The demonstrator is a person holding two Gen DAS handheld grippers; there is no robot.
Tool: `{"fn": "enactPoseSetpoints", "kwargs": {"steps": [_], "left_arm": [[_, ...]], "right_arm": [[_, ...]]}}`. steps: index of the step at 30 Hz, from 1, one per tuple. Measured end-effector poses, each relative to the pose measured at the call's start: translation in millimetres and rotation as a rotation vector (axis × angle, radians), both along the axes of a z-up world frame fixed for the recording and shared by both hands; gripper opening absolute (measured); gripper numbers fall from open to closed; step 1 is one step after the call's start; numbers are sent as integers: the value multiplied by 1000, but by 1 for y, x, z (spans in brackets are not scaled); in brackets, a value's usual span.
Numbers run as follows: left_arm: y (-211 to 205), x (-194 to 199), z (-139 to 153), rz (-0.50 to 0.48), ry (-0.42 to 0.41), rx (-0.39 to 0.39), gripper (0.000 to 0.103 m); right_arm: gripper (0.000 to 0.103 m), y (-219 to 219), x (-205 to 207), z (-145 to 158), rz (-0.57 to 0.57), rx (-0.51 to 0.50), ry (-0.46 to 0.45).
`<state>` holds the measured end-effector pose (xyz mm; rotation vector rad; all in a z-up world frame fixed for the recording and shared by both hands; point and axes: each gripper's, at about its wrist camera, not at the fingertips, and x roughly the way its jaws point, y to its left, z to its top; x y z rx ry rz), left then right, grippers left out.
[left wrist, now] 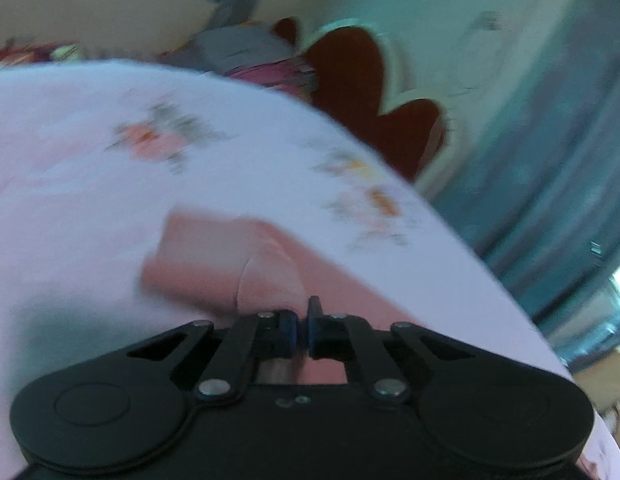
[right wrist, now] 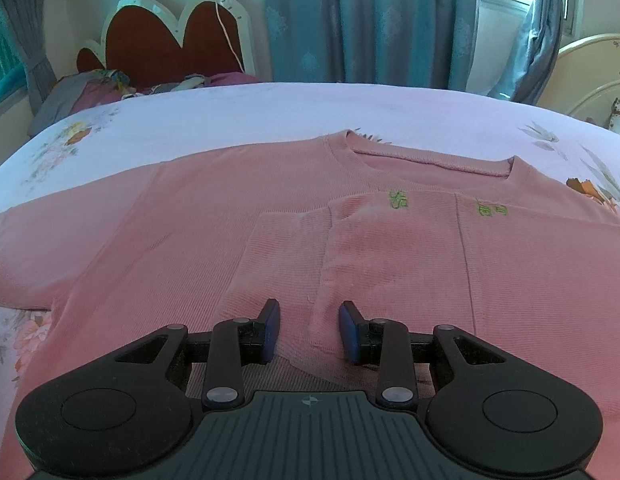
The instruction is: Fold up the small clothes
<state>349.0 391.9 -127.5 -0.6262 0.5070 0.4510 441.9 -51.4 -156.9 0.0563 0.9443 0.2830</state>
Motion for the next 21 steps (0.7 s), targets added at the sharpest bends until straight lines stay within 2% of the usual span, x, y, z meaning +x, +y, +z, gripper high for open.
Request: {"fn": "enactPoseSetpoints", "kwargs": {"steps": [6,11,16,21], "left_arm": [[-85,29,48,-286,-111,64,4],[-176,55,64,-533,-162,50,4],[-273,72,57,-742,-185,53,4],[-356,82,26,-918,-110,77,5]], "right_arm": [[33,-17,1,10,-52,69,1],[33,-45,-6,25,-102,112,-23],[33,-87,-19,35,-169,115,-38],[33,-135,-33,34,-245,105,-18]]}}
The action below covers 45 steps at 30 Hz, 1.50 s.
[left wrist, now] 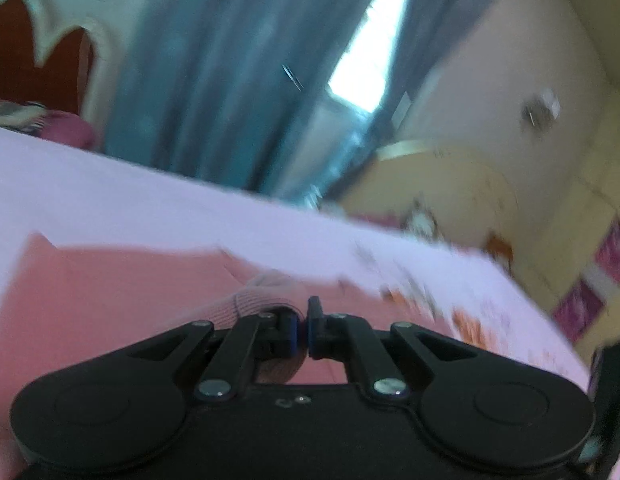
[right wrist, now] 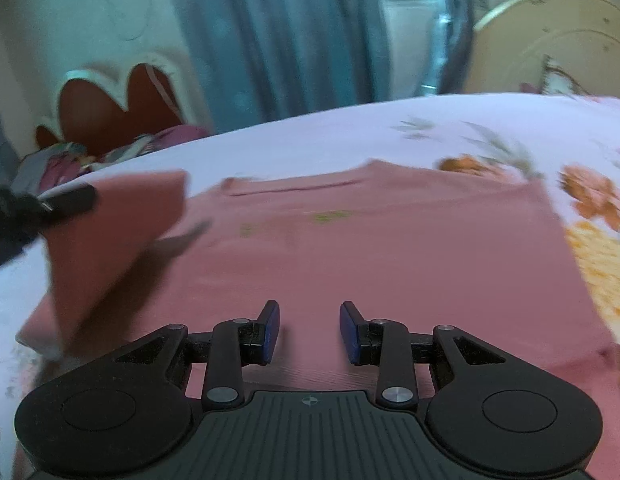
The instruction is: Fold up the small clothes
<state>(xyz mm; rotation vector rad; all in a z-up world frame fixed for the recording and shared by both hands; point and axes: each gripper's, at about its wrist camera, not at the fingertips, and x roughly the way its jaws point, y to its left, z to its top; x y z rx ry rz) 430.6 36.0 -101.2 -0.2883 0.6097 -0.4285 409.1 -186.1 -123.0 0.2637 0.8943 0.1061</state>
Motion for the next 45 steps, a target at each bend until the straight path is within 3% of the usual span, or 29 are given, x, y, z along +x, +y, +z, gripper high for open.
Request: {"fn": "enactPoseSetpoints", "kwargs": {"steps": [3,6,7,8,10,11,12,14,21,28,29,30,31,34,36,41,43,45], "left_arm": [[-33,1,-28,-84,66,115,10],[-47,-6,-43,-133,103,211,26],[-48,-9,-45,-136,111,228,37],[-48,-12,-44,-135,114,242,61],[-40,-21,-40,-97,123,245,82],[-36,-26,-36,-77,93,256,82],[-31,-31,-34,-67,88,268,82],[-13,-39,-29,-27,88,282,82],[56,-53,-30,206,171,365,80],[85,-69,-45,306,222,457,80],[86,-68,-48,317,233,465,80],[87,-67,-50,323,241,469,80],[88,-67,-52,327,247,472,80],[89,-64,-54,344,238,483,81],[89,-58,-55,358,229,491,76],[92,-49,-58,397,178,501,30],[93,-48,-58,398,171,491,19],[92,-48,-59,389,168,492,16]], "right_arm": [[33,-21,-4,-3,-27,39,25],[33,-31,-4,-3,-32,91,35],[33,-33,-4,-4,-30,107,36],[33,-32,-4,-3,-29,120,36],[34,-31,-2,-3,-23,137,32],[42,-28,-1,-1,-12,137,26],[63,-24,-3,-1,-3,133,15],[75,-13,-5,4,35,120,-26],[75,59,-12,15,275,-29,-122],[74,115,-12,-6,396,-232,-162],[59,117,-9,-11,396,-247,-158],[36,118,-6,-13,391,-250,-145],[30,117,-2,-15,380,-239,-135],[20,106,4,-13,345,-189,-139],[14,91,3,-2,290,-139,-165],[5,23,7,18,58,1,-160],[6,-9,8,16,-30,54,-117],[5,-31,4,8,-90,47,-78]]}}
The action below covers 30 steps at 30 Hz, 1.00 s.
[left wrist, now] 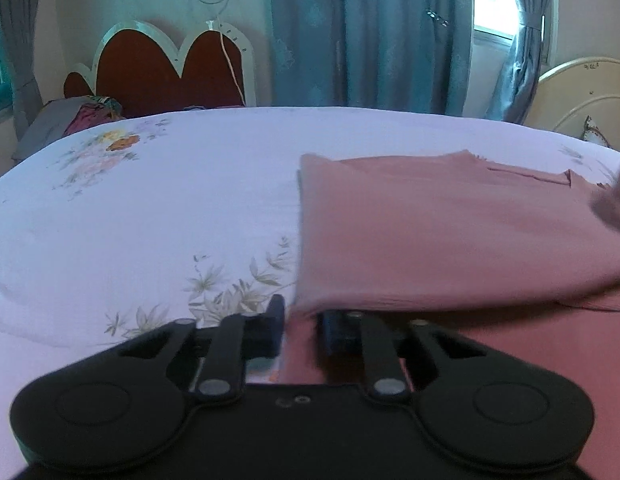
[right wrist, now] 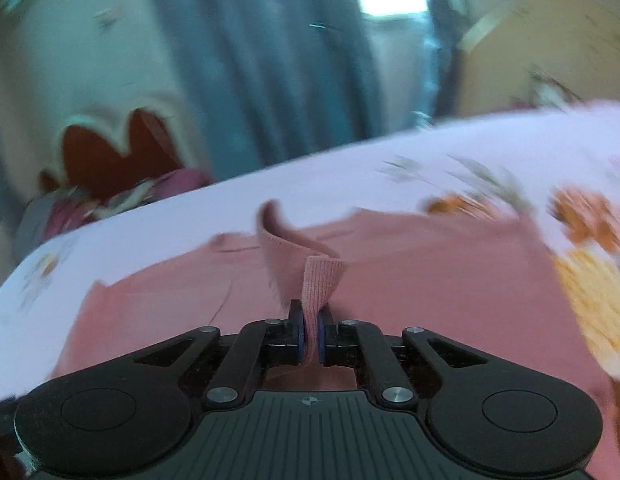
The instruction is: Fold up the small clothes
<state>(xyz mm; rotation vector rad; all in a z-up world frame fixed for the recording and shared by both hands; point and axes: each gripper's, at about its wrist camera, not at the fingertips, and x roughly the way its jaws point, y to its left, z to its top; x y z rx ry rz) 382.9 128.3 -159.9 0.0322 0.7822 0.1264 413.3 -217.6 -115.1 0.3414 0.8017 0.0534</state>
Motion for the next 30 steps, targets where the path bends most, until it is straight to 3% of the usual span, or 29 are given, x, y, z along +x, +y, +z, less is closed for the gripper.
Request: {"fn": "enactPoseSetpoints", "kwargs": {"steps": [5,8,11,12,20,22,23,27,29,30], "left_arm": [[-4,-1,-2,-18,15,32,13],[-4,-1,-1,-26,20,32,13],[-2,-2,0,-26,26,22,13],[0,-2,1,-24,29,14,13],[-1,-14,13,-44,39,-15,19],[-1,-15,11,-53,55,-15,20],[0,-15,9,-49,64,-19,21],[5,-20,23,-26,43,-75,21],[5,-18,34,-25,21,-87,33],[4,-16,37,-23,15,-92,36]], "right_arm": [[6,-24,-9,-22,13,35,119],[10,-39,-12,-21,-33,60,122],[42,-54,-12,-13,-85,69,92],[44,-58,-12,-11,-92,66,78],[44,-46,4,-30,-40,64,177],[29,-42,-2,-30,-35,26,167],[9,-41,-4,-30,-38,12,165],[7,-52,-10,-23,-50,-5,131],[8,-58,-8,-20,-56,12,122],[15,-62,-4,-19,-64,31,122]]}}
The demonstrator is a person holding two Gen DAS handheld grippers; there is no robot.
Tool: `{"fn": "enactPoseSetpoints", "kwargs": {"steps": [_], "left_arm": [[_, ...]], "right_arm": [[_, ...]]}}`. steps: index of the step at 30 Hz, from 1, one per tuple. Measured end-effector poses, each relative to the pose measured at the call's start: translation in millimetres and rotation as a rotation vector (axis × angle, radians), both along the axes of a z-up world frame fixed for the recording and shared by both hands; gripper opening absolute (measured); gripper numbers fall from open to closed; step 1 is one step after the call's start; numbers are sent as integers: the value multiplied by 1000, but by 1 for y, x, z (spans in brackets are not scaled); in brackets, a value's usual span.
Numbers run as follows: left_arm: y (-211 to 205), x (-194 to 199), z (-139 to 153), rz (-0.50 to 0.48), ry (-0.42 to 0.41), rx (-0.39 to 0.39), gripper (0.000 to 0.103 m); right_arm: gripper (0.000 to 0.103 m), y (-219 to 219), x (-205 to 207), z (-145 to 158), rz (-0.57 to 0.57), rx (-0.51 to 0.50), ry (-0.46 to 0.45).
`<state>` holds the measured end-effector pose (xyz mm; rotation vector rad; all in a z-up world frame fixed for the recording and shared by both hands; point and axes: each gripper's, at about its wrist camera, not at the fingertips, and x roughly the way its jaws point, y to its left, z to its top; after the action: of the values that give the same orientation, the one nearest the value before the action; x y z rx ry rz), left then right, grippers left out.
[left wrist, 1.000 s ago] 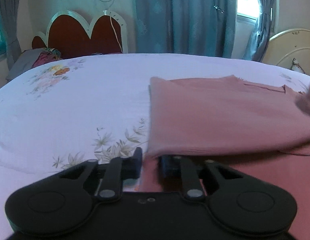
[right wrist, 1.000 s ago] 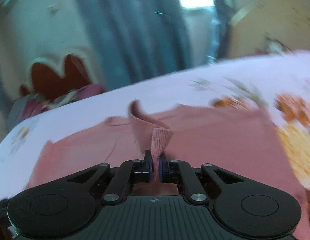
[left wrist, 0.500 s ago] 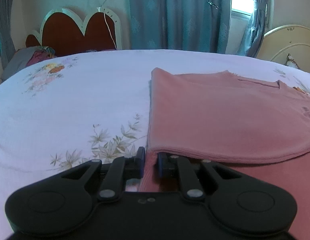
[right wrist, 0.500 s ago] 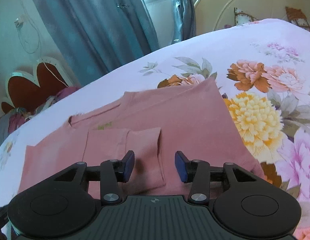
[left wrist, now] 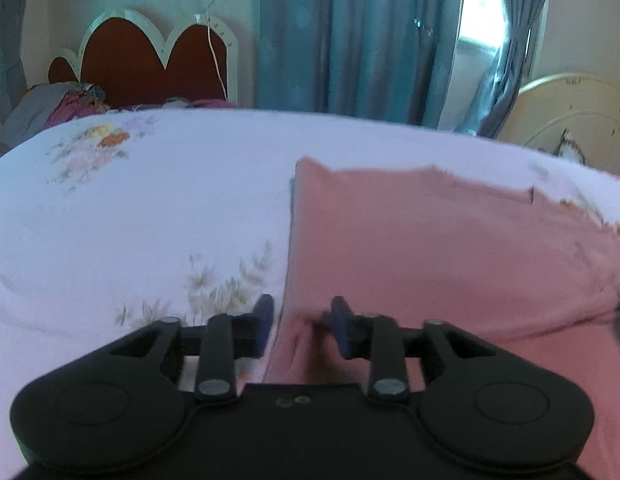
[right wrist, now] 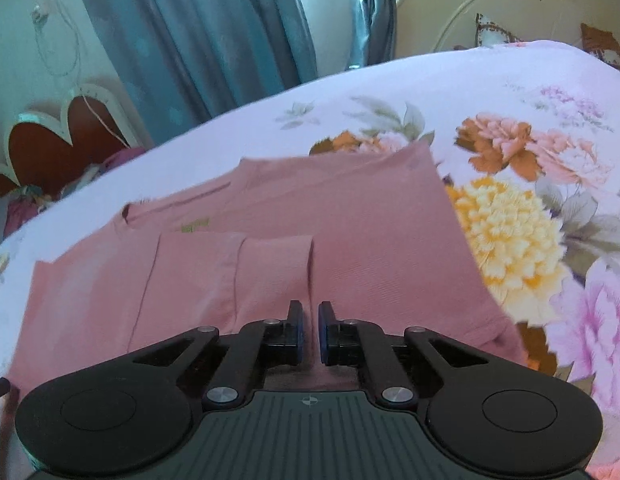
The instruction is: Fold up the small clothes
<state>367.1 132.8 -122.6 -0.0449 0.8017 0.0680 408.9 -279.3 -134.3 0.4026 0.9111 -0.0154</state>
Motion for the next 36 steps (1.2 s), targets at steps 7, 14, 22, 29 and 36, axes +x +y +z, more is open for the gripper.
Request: {"fn": "enactPoseSetpoints", "kwargs": {"steps": [7,14,22,29,36], "left_arm": [[-3,44,1,8,4,-64,60],[7,102,-26,65,65,-103,59],[22,137,-47,129,58,-87,37],[22,142,-50,147,30,-66,27],[17,146,-46,134,44,-36,30]], "right_arm": [[64,13,25,-2,31,10,-29],[41,24,53,-20,26,-2,10],[6,38,44,-4,58,-115,-97],[6,36,56,-22,81,-160,-35],[9,35,56,-4,68,-180,-109]]}}
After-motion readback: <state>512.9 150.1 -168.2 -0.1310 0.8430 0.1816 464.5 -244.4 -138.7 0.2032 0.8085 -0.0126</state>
